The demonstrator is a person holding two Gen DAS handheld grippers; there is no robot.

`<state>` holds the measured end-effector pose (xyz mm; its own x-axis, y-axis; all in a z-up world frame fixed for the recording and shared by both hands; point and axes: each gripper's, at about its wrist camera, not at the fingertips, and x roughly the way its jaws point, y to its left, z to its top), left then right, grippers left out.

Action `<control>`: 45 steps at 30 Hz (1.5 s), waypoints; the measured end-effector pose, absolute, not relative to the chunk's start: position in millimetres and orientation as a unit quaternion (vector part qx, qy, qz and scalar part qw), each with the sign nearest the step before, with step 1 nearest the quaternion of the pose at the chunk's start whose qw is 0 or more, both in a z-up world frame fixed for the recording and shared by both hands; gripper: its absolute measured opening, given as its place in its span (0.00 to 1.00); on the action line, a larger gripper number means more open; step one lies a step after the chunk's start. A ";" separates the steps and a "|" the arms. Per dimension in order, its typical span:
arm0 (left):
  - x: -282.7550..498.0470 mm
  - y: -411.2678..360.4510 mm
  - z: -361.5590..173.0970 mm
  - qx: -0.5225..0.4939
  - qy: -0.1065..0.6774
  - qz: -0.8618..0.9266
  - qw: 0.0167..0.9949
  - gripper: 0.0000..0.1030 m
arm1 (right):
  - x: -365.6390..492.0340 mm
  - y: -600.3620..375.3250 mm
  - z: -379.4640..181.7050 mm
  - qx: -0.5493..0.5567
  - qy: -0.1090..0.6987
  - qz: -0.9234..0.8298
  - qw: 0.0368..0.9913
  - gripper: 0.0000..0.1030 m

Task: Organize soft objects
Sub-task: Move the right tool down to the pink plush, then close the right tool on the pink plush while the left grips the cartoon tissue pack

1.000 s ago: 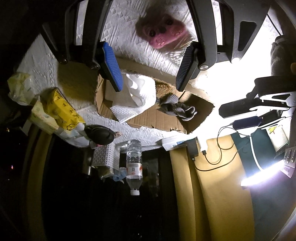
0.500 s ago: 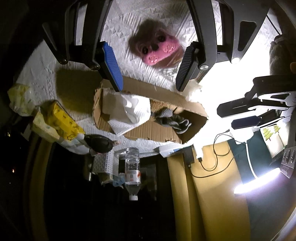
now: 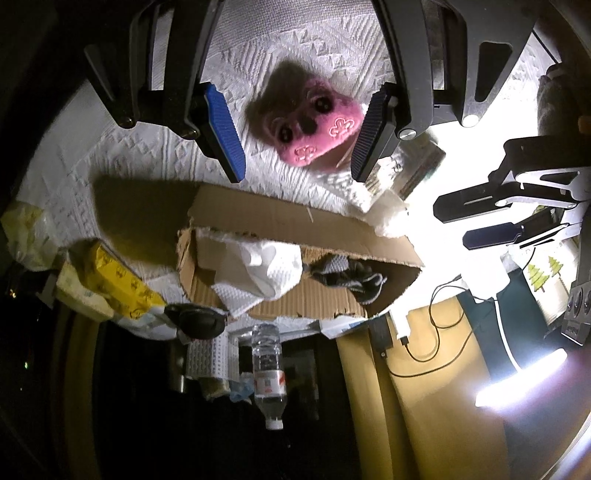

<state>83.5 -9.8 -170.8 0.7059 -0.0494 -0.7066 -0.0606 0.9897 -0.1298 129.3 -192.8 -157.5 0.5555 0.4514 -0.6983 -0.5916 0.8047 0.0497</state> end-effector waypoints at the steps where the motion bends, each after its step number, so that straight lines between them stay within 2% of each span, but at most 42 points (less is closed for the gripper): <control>1: 83.4 -9.3 -173.5 -0.072 0.386 0.004 0.920 0.71 | 129.7 -192.5 -160.3 -0.095 0.368 0.298 0.875 0.61; 32: 97.6 -0.3 -237.0 -0.055 0.460 0.027 0.886 0.72 | 135.8 -181.2 -214.9 -0.069 0.427 0.321 0.842 0.61; 34: 95.7 -0.7 -238.0 -0.051 0.458 0.027 0.887 0.71 | 133.3 -179.6 -216.1 -0.069 0.429 0.326 0.840 0.58; 35: 95.2 -0.9 -238.6 -0.051 0.458 0.025 0.887 0.71 | 132.3 -179.4 -215.7 -0.068 0.429 0.331 0.838 0.51; 37: 94.7 -0.7 -239.2 -0.054 0.458 0.019 0.887 0.69 | 129.6 -178.7 -214.2 -0.069 0.427 0.337 0.836 0.46; 38: 93.6 -0.9 -239.3 -0.056 0.458 0.012 0.887 0.60 | 128.3 -177.3 -213.6 -0.072 0.426 0.337 0.836 0.43; 40: 91.8 -2.8 -240.0 -0.058 0.461 0.001 0.886 0.49 | 125.7 -176.5 -211.5 -0.074 0.423 0.341 0.836 0.41; 45: 85.9 -6.5 -235.3 -0.054 0.454 -0.006 0.889 0.48 | 121.1 -178.5 -203.6 -0.081 0.415 0.339 0.840 0.40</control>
<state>85.9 -6.5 -235.3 0.5869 -0.0594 -0.8075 -0.0390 0.9941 -0.1014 121.1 -178.5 -203.6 0.4256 0.5030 -0.7522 -0.6372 0.7568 0.1455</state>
